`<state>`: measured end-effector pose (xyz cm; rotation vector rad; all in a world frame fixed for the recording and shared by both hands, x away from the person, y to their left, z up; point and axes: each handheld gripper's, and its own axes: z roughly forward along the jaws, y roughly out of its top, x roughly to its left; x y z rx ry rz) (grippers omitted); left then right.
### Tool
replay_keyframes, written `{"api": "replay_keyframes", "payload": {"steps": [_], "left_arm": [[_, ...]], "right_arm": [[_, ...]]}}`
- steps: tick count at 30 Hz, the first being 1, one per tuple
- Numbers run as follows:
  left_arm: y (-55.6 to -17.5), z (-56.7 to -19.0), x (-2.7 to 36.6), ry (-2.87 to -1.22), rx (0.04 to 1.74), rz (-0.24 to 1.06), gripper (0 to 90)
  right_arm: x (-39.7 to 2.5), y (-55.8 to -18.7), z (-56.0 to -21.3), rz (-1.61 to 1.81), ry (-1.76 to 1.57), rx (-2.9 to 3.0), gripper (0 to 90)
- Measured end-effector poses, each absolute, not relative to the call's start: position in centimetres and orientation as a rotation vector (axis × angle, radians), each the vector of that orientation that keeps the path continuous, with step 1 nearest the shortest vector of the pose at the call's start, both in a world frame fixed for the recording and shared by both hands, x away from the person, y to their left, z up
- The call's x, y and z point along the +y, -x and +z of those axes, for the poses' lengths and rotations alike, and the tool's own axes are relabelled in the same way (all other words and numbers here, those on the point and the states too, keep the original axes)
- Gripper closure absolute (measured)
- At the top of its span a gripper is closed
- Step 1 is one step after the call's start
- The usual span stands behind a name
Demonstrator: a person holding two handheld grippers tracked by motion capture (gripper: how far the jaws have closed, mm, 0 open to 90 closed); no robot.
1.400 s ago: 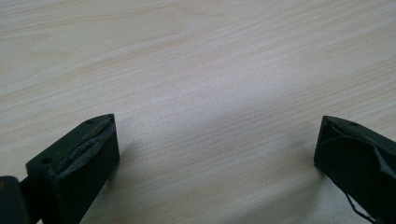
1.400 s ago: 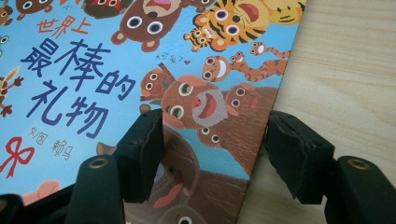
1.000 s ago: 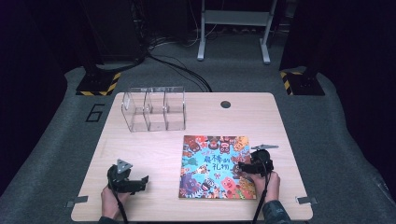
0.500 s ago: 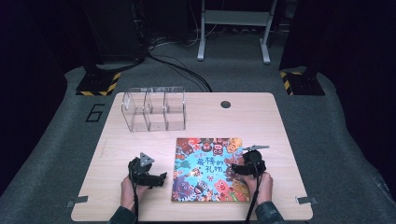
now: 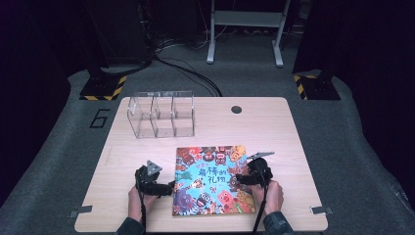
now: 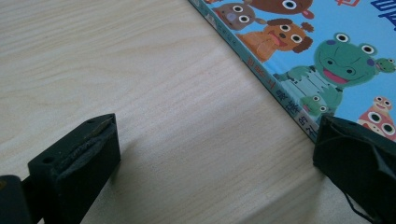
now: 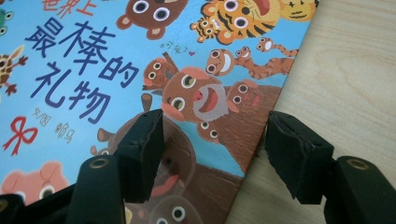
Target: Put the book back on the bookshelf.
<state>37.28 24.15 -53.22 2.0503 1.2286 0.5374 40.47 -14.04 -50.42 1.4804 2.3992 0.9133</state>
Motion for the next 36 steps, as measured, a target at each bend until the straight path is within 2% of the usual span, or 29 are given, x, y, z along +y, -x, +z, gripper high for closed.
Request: {"api": "replay_keyframes", "payload": {"steps": [2, 4, 9, 18, 36], "left_arm": [[-37.3, -53.2, 24.1, -2.05, 1.229, 0.537, 0.4], [-37.3, -53.2, 24.1, -2.05, 1.229, 0.536, 0.4], [-37.3, -53.2, 24.2, -2.051, 1.226, 0.537, 0.7], [-37.3, -53.2, 24.2, -2.049, 1.228, 0.535, 0.7], [-37.3, -53.2, 24.2, -2.05, 1.226, 0.538, 0.8]], "right_arm": [[-14.4, -40.7, -50.4, 0.926, -1.476, 2.416, 41.6], [-15.0, -41.3, -50.2, 0.913, -1.497, 2.443, 41.1], [-15.2, -42.7, -49.8, 0.821, -1.545, 2.465, 33.6], [-14.5, -44.8, -49.6, 0.754, -1.546, 2.533, 28.5], [-13.5, -46.0, -49.3, 0.748, -1.558, 2.575, 37.2]]}}
